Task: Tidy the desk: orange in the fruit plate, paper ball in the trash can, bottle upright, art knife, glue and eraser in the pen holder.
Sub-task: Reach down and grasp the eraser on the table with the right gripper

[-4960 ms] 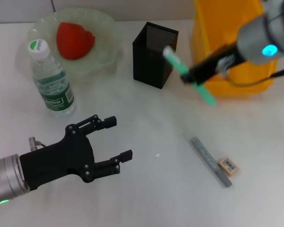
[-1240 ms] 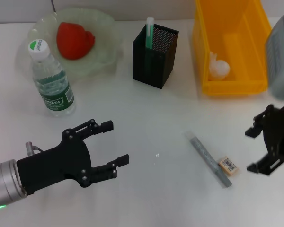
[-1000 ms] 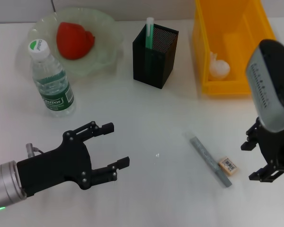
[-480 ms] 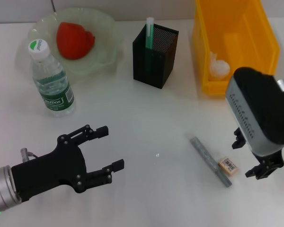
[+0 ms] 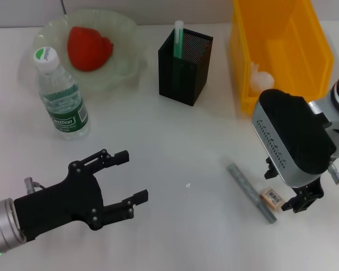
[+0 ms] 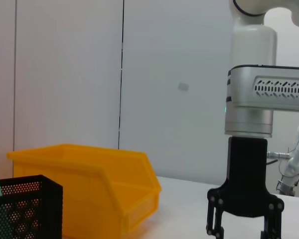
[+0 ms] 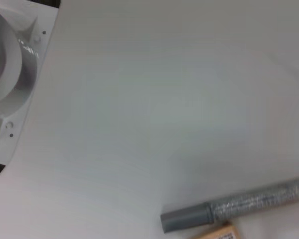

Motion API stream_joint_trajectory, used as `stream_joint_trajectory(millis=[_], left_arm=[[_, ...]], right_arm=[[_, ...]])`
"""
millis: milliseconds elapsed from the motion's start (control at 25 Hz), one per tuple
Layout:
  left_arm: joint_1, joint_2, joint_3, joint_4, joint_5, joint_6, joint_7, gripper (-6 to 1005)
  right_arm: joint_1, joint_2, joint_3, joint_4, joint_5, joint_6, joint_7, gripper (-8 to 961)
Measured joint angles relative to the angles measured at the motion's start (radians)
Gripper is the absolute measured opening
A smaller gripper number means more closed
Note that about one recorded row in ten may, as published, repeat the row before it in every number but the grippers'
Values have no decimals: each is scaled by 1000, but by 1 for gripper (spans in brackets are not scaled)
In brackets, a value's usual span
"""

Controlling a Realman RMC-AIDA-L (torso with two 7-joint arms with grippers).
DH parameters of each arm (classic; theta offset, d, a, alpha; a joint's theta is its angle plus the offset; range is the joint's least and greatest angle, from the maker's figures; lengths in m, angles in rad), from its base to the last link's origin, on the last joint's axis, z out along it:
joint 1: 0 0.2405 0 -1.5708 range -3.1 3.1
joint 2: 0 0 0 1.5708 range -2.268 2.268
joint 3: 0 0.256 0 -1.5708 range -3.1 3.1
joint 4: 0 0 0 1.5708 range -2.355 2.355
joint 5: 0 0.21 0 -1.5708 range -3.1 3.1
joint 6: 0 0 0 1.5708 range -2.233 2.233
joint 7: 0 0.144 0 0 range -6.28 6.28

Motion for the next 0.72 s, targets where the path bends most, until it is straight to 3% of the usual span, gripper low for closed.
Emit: stream_joint_trajectory(millis=[720], left_arm=[[2,0,0,0,0,-1,-2,810]], right_arm=[[18,4,-17,94,37,63,-12,566]])
